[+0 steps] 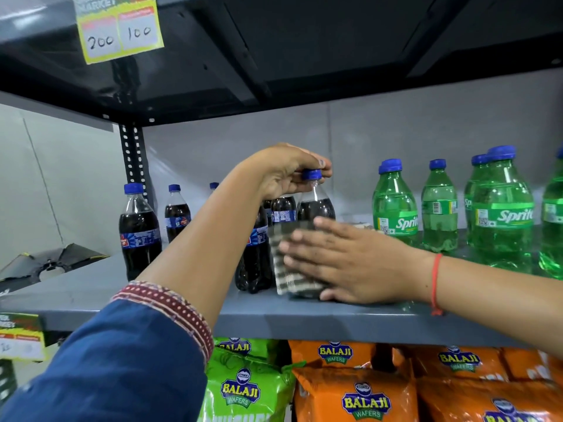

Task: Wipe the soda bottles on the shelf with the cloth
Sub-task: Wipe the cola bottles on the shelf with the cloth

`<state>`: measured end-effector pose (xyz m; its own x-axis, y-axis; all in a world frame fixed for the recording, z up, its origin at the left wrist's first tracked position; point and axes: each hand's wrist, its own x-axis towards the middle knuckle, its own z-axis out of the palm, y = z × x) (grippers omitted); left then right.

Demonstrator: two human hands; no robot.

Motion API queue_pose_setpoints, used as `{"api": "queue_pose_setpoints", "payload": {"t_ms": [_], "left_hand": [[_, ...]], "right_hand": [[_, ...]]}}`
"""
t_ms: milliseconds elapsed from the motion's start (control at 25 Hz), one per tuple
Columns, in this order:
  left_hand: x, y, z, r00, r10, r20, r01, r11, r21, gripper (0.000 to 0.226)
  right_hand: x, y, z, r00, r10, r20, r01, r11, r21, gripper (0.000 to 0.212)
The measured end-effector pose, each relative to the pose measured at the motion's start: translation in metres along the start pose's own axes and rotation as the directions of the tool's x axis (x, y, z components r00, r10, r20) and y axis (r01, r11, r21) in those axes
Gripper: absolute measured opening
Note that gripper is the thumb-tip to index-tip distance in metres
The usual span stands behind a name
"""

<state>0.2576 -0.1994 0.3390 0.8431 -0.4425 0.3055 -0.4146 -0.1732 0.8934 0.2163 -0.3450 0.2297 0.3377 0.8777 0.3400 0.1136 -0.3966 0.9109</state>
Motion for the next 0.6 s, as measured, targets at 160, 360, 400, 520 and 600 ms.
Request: {"api": "queue_pose_setpoints", "payload": {"t_ms": [160,360,400,520,600], "left_hand": [[-0.002,0.000,-0.001,1.000,0.006,0.006,-0.006,1.000,-0.003,0.014],[-0.003,-0.001,-0.001,1.000,0.013,0.012,-0.012,0.999,-0.029,0.014],[-0.002,-0.001,-0.001,1.000,0.012,0.010,-0.011,0.999,-0.031,0.014],[-0.002,0.000,-0.001,1.000,0.011,0.005,-0.011,0.999,-0.037,0.013],[-0.001,0.000,-0.001,1.000,0.012,0.012,-0.011,0.999,-0.041,0.012]], "right_hand": [[0.007,0.006,-0.001,1.000,0.000,-0.009,-0.001,0.999,-0.045,0.062],[0.009,0.007,0.001,0.999,-0.030,-0.035,0.027,0.997,-0.071,0.061],[0.010,0.008,0.000,0.999,0.002,-0.043,-0.004,0.999,-0.053,0.062],[0.011,0.009,0.000,0.995,-0.092,-0.033,0.089,0.993,-0.077,0.061],[0.013,0.013,-0.001,0.998,-0.042,-0.043,0.040,0.997,-0.062,0.061]]}}
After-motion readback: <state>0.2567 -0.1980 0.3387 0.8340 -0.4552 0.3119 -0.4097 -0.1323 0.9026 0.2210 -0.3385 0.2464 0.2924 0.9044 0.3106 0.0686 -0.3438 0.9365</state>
